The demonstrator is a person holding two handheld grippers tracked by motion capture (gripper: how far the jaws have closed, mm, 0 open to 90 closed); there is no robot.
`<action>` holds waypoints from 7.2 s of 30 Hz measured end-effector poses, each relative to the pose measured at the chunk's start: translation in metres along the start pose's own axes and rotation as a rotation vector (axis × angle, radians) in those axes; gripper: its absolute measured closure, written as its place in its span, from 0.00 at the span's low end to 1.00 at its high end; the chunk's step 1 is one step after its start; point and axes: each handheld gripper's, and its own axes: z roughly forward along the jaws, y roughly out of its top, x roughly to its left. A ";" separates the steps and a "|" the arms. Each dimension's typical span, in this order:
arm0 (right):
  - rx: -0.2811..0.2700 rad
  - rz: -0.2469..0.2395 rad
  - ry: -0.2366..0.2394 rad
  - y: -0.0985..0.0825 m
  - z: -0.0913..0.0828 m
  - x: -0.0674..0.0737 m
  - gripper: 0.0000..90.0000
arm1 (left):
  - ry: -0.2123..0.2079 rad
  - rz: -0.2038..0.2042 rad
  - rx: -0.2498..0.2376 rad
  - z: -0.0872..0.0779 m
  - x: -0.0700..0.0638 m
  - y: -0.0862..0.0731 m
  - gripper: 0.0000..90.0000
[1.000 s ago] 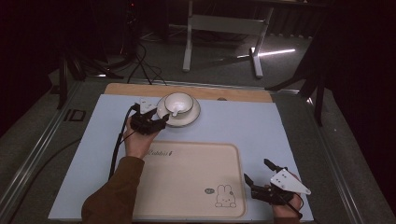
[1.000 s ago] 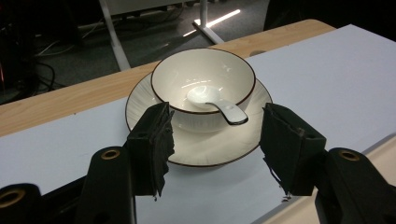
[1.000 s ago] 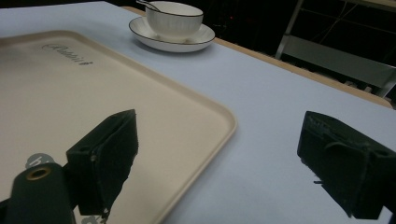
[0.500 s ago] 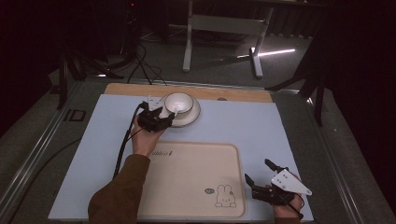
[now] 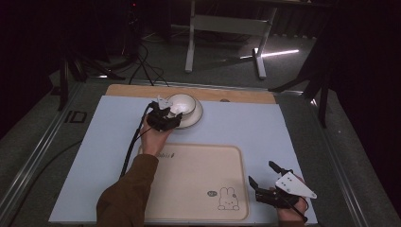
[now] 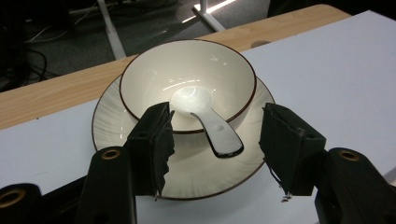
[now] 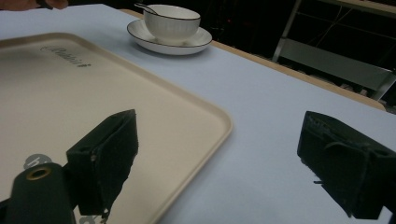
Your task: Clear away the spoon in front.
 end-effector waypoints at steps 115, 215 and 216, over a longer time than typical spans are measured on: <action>-0.034 0.006 -0.003 0.001 -0.004 0.000 0.14 | 0.126 -0.021 -0.056 -0.091 -0.001 -0.003 0.82; -0.041 0.002 -0.009 0.001 -0.004 0.001 0.14 | 0.249 -0.108 -0.056 -0.146 -0.012 -0.098 0.82; -0.041 0.002 -0.009 0.001 -0.004 0.001 0.14 | 0.248 -0.107 -0.057 -0.147 -0.012 -0.099 0.82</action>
